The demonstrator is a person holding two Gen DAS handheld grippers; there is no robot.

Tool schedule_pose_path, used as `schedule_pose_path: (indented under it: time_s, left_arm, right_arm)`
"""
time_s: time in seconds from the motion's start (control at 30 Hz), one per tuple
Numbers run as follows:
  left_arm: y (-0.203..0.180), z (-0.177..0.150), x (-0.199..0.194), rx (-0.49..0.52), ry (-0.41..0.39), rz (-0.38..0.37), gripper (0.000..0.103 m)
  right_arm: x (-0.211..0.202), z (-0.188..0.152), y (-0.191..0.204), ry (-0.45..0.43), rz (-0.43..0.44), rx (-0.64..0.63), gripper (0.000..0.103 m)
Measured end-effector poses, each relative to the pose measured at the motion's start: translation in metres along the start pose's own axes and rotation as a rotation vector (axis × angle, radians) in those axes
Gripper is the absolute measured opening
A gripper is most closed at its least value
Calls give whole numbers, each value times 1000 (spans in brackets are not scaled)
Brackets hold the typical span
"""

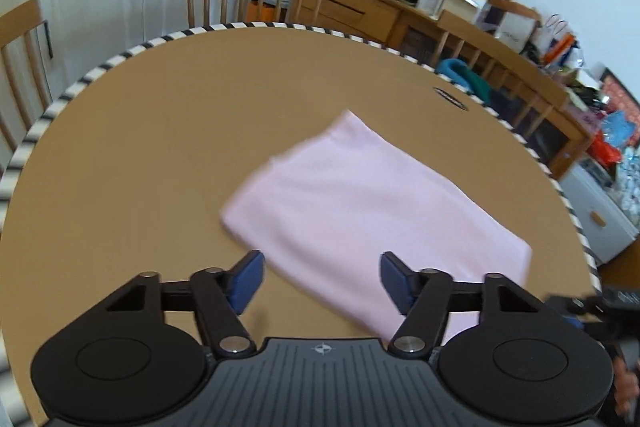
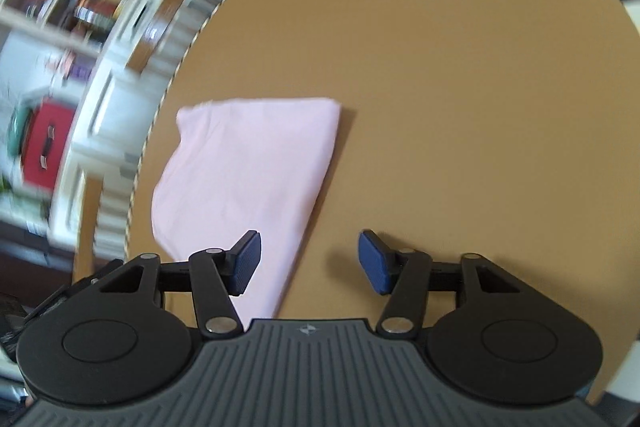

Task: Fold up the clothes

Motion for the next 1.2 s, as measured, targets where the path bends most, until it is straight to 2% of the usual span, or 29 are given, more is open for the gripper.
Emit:
schedule_pose_path:
  time_s: [0.13, 0.3, 0.37, 0.4, 0.47, 0.6, 0.7, 0.77, 0.8, 0.87, 1.0, 1.07, 1.1, 1.13, 1.17, 1.2]
  left_arm:
    - [19, 61, 56, 78, 32, -57, 63]
    - [38, 103, 132, 138, 180, -179, 61]
    - [38, 105, 157, 146, 279, -272, 61]
    - [37, 106, 159, 160, 288, -330, 63]
    - [36, 102, 162, 183, 383, -418, 63]
    - [46, 87, 157, 217, 552, -528, 64]
    - [56, 85, 162, 158, 572, -588, 67]
    - [59, 87, 174, 78, 596, -622, 67]
    - [57, 89, 181, 51, 612, -634, 67]
    - [47, 91, 189, 64, 628, -641, 67]
    - [23, 94, 200, 150, 648, -630, 71]
    - [16, 93, 198, 218, 646, -616, 73]
    - [14, 92, 196, 252, 640, -606, 70]
    - [12, 91, 194, 285, 627, -585, 62]
    - [13, 90, 193, 309, 615, -547, 55]
    - [13, 89, 193, 334, 603, -508, 32]
  right_arm:
    - [18, 10, -4, -64, 37, 57, 55]
    - [37, 28, -7, -178, 40, 112, 53]
    - [44, 27, -4, -212, 41, 139, 52]
    - [47, 25, -2, -226, 37, 149, 52]
    - [51, 19, 2, -245, 30, 164, 46]
    - [48, -25, 5, -188, 80, 223, 43]
    - [47, -52, 5, -217, 127, 308, 42]
    - [52, -50, 1, -253, 126, 366, 27]
    - [56, -48, -2, -260, 127, 396, 22]
    - [65, -41, -5, -251, 136, 439, 8]
    - [77, -26, 1, -234, 120, 418, 10]
    - [76, -23, 2, -232, 118, 409, 17]
    - [75, -23, 1, -233, 125, 413, 20]
    - [73, -26, 0, -241, 136, 422, 25]
    - [70, -28, 0, -251, 133, 420, 26]
    - [70, -30, 2, -257, 112, 401, 24]
Point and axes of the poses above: each gripper's, at about its wrist camera, not at the fingertips, and x roughly the way its jaws point, y to its left, z to its top, the point moved 5 cm from there along x, roughly the way its jaws point, and after that the axes turned 3 degrees about -x, right-handed, at the moved point
